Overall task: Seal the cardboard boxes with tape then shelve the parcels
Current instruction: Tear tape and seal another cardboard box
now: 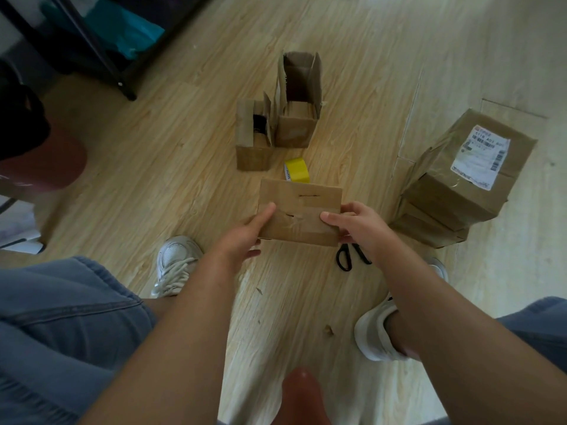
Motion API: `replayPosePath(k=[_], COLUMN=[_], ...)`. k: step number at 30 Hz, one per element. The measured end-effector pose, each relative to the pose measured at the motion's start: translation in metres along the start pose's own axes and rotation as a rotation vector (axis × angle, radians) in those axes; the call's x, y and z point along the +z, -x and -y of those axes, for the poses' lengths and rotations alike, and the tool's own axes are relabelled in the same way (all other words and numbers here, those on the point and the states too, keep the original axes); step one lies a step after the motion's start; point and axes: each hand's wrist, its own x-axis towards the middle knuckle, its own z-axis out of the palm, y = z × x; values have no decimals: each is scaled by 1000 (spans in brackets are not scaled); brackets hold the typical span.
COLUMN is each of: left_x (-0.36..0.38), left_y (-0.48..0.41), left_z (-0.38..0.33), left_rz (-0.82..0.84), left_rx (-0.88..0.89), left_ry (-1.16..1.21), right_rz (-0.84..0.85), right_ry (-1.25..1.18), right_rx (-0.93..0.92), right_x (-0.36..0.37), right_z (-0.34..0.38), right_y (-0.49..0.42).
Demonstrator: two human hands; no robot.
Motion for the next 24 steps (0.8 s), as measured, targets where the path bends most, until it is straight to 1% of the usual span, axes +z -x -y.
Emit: replayPosePath(k=[3, 7, 9, 12, 14, 17, 21, 24], left_x=[-1, -4, -7, -8, -5, 0, -2, -5], left_y=[-6, -14, -24, -37, -42, -44, -55, -66], left_z=[7, 17, 25, 33, 34, 30, 21, 15], left_rz=[-69, -126, -176, -280, -298, -307, -242, -209], left_rx=[34, -19, -39, -19, -11, 42, 131, 96], left_ry=[4, -24, -11, -3, -70, -241, -440, -545], right_rz=[16, 40, 64, 86, 111, 135, 169, 88], right_ry=[34, 110, 184, 321, 356, 406, 472, 490], right_rx=[66, 84, 103, 121, 126, 148, 170, 173], right_x=[4, 14, 20, 30, 35, 42, 46, 44], right_z=[-8, -21, -28, -37, -44, -49, -46, -31], right_y=[-3, -7, -8, -10, -13, -17, -25, -41])
